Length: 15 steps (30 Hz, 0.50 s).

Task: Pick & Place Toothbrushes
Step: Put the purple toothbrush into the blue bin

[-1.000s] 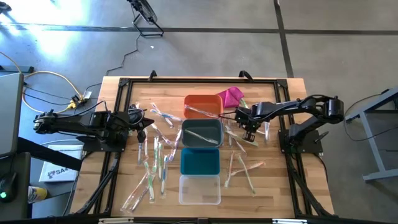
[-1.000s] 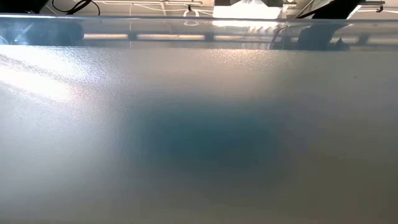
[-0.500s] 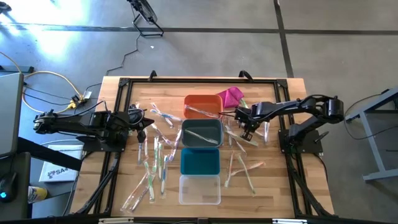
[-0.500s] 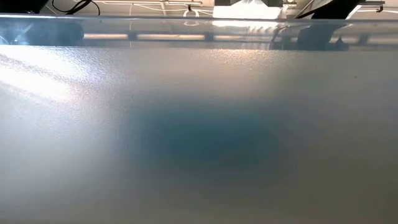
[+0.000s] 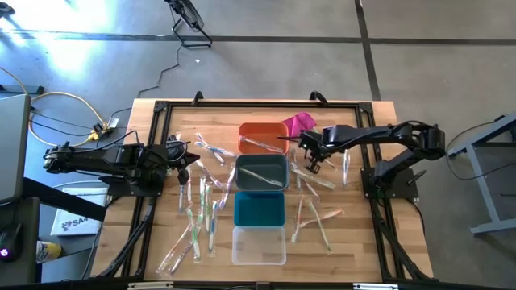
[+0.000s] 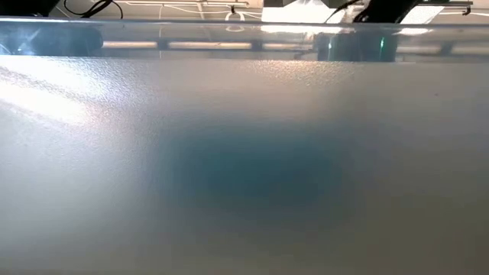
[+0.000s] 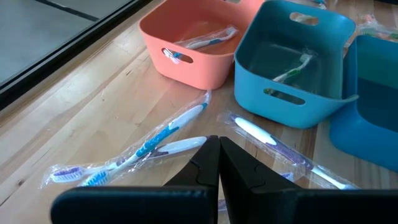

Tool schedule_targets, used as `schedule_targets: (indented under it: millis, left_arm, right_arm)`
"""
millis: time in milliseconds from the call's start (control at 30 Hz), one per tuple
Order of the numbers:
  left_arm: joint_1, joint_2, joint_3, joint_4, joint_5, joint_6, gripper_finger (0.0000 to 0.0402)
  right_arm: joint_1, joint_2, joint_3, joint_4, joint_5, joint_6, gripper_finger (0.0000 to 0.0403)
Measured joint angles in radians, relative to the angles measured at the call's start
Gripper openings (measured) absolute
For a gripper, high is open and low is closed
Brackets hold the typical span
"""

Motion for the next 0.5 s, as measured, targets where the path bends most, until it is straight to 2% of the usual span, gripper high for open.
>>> schedule_targets:
  millis: [333,500]
  left_arm:
    - [0.000,0.000,0.000,0.000,0.000,0.000,0.0006]
    - [0.000,0.000,0.000,0.000,0.000,0.000,0.0006]
  right_arm:
    - [0.000,0.000,0.206,-0.133,0.195,-0.013,0.0003]
    - [0.001,0.000,0.295,-0.137,0.249,-0.062,0.0003]
